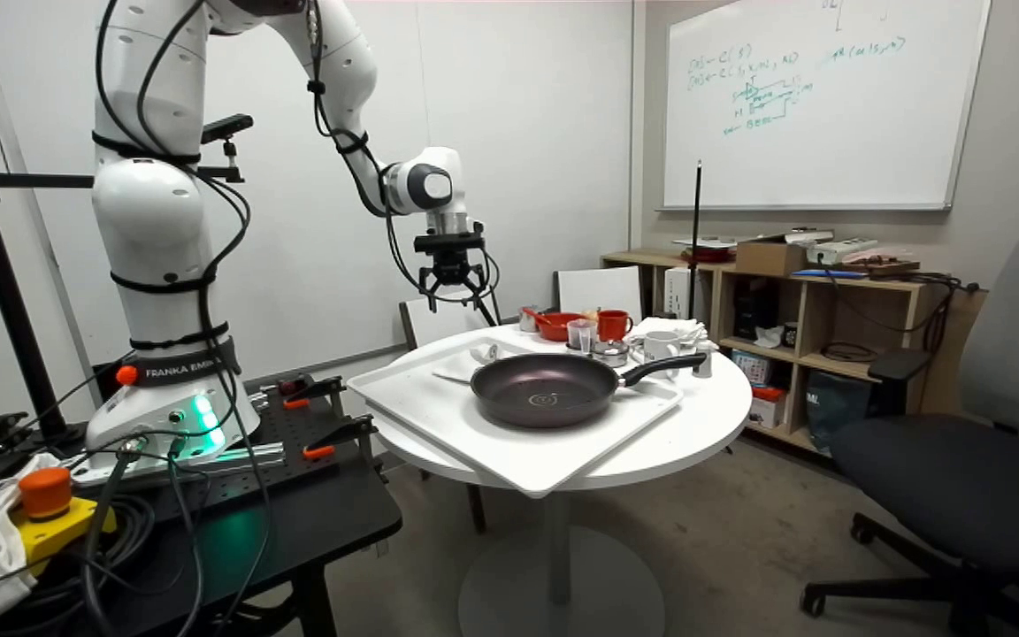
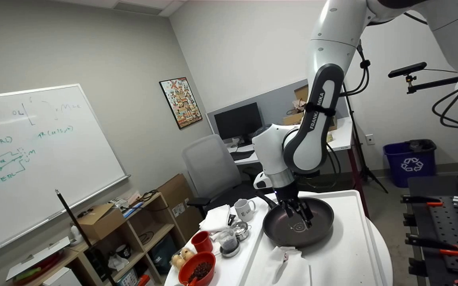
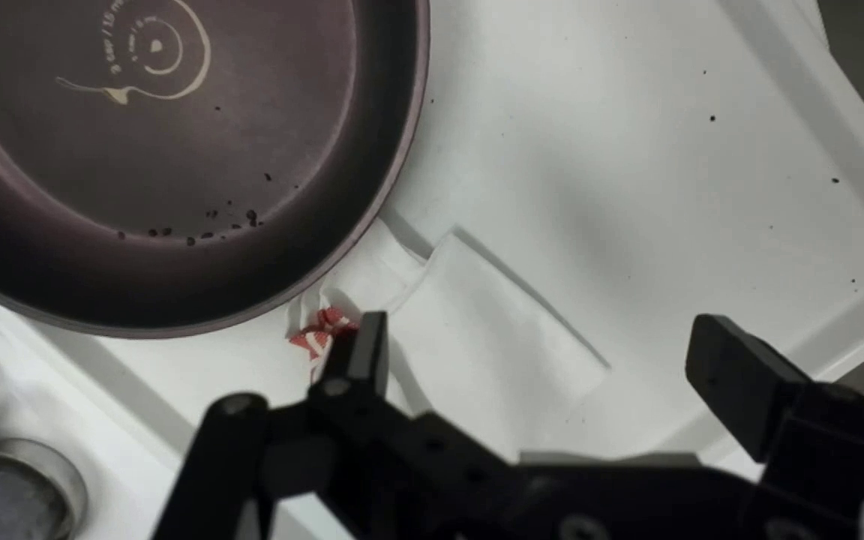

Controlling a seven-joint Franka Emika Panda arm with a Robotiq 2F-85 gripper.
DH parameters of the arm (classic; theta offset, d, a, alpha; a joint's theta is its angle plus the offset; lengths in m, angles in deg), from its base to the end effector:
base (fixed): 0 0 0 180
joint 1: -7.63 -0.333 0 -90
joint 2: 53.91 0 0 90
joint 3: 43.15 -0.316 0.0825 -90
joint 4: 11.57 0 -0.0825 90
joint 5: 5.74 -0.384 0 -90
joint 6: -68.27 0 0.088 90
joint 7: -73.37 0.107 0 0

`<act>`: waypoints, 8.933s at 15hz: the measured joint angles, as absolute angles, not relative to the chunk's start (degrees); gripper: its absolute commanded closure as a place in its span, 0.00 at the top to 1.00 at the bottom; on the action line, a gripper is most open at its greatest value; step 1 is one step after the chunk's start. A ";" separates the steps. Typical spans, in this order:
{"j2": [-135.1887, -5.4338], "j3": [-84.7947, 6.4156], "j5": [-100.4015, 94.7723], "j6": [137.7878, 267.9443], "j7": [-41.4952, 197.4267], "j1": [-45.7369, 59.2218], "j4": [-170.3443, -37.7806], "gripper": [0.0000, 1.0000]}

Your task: Pick up the napkin from the table and wipe the pan

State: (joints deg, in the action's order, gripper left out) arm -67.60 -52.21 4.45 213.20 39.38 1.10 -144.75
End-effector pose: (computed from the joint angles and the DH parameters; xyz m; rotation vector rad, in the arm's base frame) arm 0.4985 0.1424 0.2356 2.6999 1.4901 -0.0585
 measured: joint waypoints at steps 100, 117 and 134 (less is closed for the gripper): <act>-100.02 -52.51 13.21 205.20 26.84 1.97 -118.52 1.00; -100.37 -52.53 13.98 205.77 26.85 0.59 -117.56 0.06; -87.28 -57.56 12.71 221.61 27.16 2.21 -127.47 0.03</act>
State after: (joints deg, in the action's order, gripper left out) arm -87.28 -57.56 12.71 221.61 27.16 2.21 -127.47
